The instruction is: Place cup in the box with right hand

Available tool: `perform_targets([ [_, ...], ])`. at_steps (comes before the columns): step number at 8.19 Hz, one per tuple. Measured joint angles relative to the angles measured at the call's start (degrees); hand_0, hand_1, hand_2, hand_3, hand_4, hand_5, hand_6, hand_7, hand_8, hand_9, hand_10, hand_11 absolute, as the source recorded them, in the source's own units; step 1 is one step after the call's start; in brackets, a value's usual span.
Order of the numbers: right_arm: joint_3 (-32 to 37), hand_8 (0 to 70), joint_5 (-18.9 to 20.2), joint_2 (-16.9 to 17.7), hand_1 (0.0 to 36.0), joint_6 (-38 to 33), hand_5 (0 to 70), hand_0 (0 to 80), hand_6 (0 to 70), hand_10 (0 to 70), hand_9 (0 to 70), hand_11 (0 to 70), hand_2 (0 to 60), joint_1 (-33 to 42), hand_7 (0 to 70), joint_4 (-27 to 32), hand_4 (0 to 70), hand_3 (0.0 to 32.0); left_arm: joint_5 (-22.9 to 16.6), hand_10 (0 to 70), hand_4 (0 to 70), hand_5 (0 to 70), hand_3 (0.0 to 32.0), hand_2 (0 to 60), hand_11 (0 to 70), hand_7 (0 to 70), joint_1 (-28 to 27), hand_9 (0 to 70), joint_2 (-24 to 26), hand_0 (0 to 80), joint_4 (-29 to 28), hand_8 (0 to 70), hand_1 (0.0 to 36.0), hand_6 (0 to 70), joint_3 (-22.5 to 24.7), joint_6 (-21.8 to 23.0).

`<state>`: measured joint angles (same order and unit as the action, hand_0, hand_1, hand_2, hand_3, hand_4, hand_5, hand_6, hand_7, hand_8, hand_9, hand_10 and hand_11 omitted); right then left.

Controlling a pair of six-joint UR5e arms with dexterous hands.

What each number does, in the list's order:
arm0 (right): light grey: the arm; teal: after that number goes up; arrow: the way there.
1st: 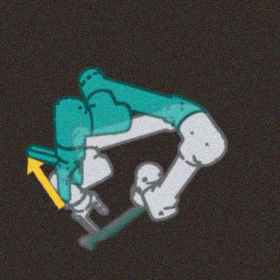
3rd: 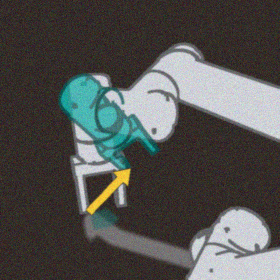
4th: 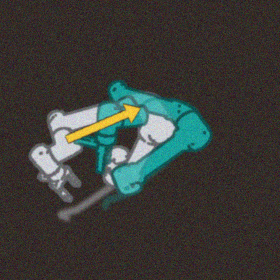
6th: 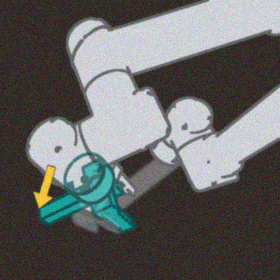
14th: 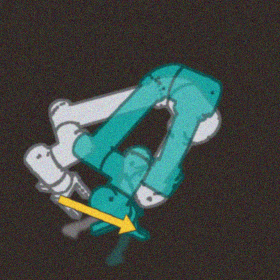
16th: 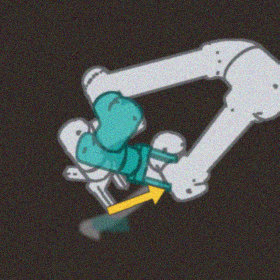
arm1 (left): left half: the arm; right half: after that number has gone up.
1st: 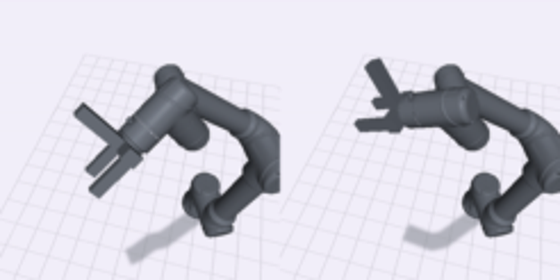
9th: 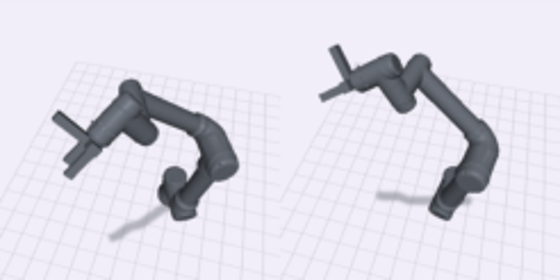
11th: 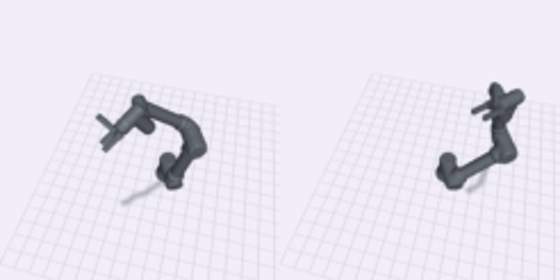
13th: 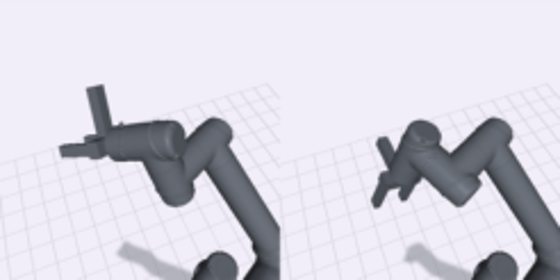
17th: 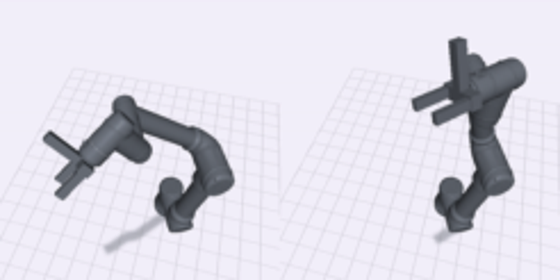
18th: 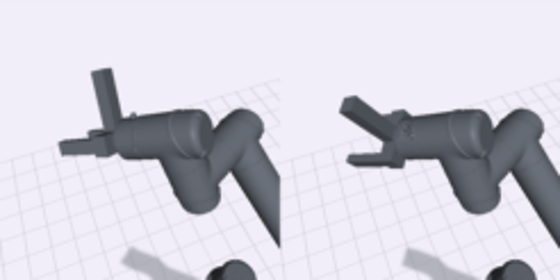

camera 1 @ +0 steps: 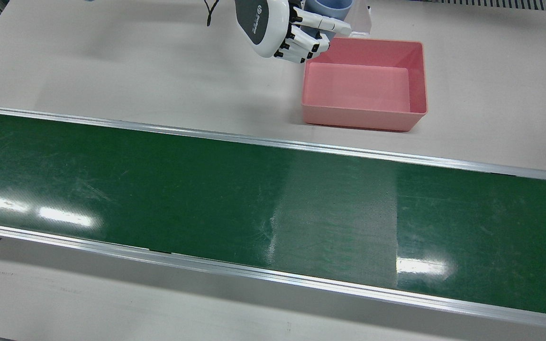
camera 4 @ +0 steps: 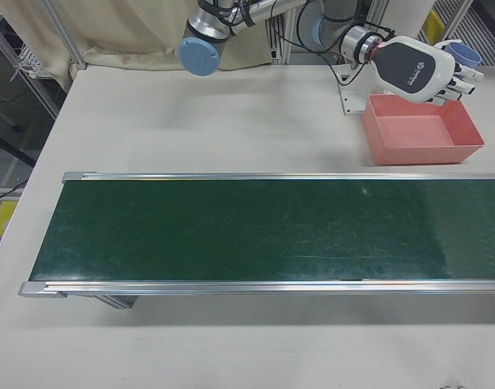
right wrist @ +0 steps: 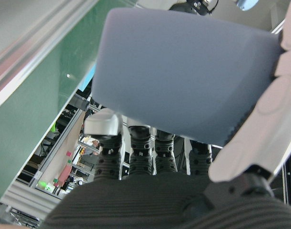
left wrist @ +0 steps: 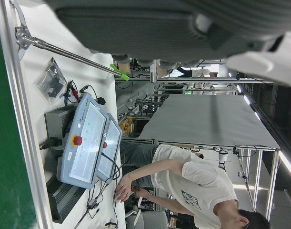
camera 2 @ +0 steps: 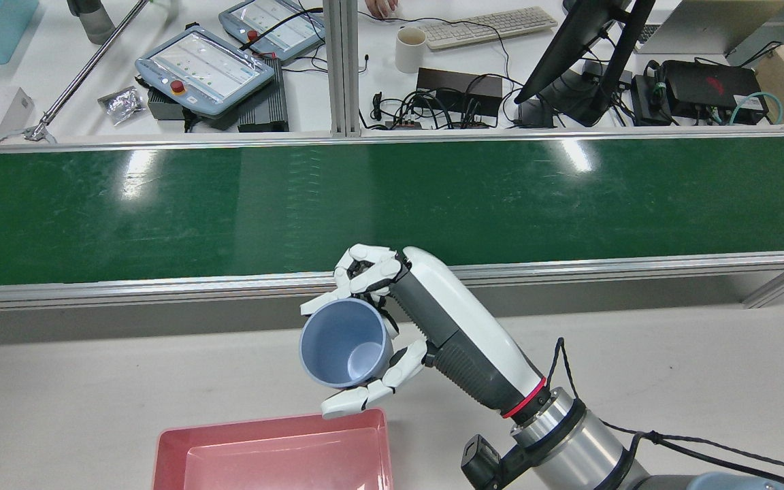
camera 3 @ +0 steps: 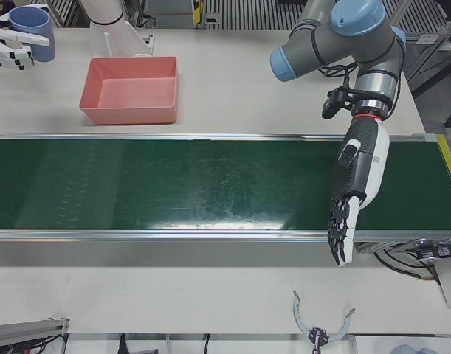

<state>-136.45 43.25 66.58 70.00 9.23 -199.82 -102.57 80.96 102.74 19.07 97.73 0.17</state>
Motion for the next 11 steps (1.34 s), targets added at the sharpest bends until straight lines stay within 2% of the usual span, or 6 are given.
perform_targets([
  [2, 4.52, 47.0, 0.29, 0.12, 10.4, 1.1, 7.7, 42.8, 36.3, 59.3, 70.0, 70.0, 48.4, -3.86, 70.0, 3.85, 70.0, 0.0, 0.0, 0.0, 0.0, 0.0, 0.0, 0.0, 0.0, 0.0, -0.01, 0.0, 0.0, 0.0, 0.0, 0.0, 0.0, 0.0, 0.0, 0.0],
  [3, 6.6, 42.9, 0.32, 0.83, 3.7, 1.01, 5.5, 38.4, 33.8, 51.6, 68.7, 70.0, 27.5, -4.62, 70.0, 6.3, 70.0, 0.0, 0.0, 0.0, 0.0, 0.0, 0.0, 0.0, 0.0, 0.0, 0.01, 0.0, 0.0, 0.0, 0.0, 0.0, 0.0, 0.0, 0.0, 0.0],
  [4, 8.31, 19.6, 0.14, 2.02, 0.0, 0.21, 1.2, 12.1, 19.6, 23.4, 41.6, 33.0, 1.1, -4.98, 70.0, 8.71, 35.2, 0.0, 0.0, 0.0, 0.0, 0.0, 0.0, 0.0, 0.0, 0.0, 0.01, 0.0, 0.0, 0.0, 0.0, 0.0, 0.0, 0.0, 0.0, 0.0],
  [5, 10.51, 11.6, -0.06, 2.73, 0.0, -2.76, 0.0, 0.0, 13.4, 13.0, 27.9, 17.7, 0.0, -5.18, 62.2, 10.18, 30.4, 0.0, 0.0, 0.0, 0.0, 0.0, 0.0, 0.0, 0.0, 0.0, 0.0, 0.0, 0.0, 0.0, 0.0, 0.0, 0.0, 0.0, 0.0, 0.0],
  [7, 18.99, 1.5, 1.14, 1.21, 0.0, -14.37, 0.0, 0.0, 4.4, 1.8, 8.3, 1.5, 11.5, -5.63, 21.7, 10.94, 15.5, 0.0, 0.0, 0.0, 0.0, 0.0, 0.0, 0.0, 0.0, 0.0, -0.01, 0.0, 0.0, 0.0, 0.0, 0.0, 0.0, 0.0, 0.0, 0.0],
  [11, 24.55, 2.5, 3.92, -0.37, 0.0, -23.05, 0.0, 0.0, 5.6, 0.2, 11.1, 0.0, 14.3, -5.88, 29.6, 10.55, 24.1, 0.0, 0.03, 0.0, 0.0, 0.0, 0.0, 0.0, 0.0, 0.0, -0.01, 0.0, 0.0, 0.0, 0.0, 0.0, 0.0, 0.0, 0.0, 0.0],
])
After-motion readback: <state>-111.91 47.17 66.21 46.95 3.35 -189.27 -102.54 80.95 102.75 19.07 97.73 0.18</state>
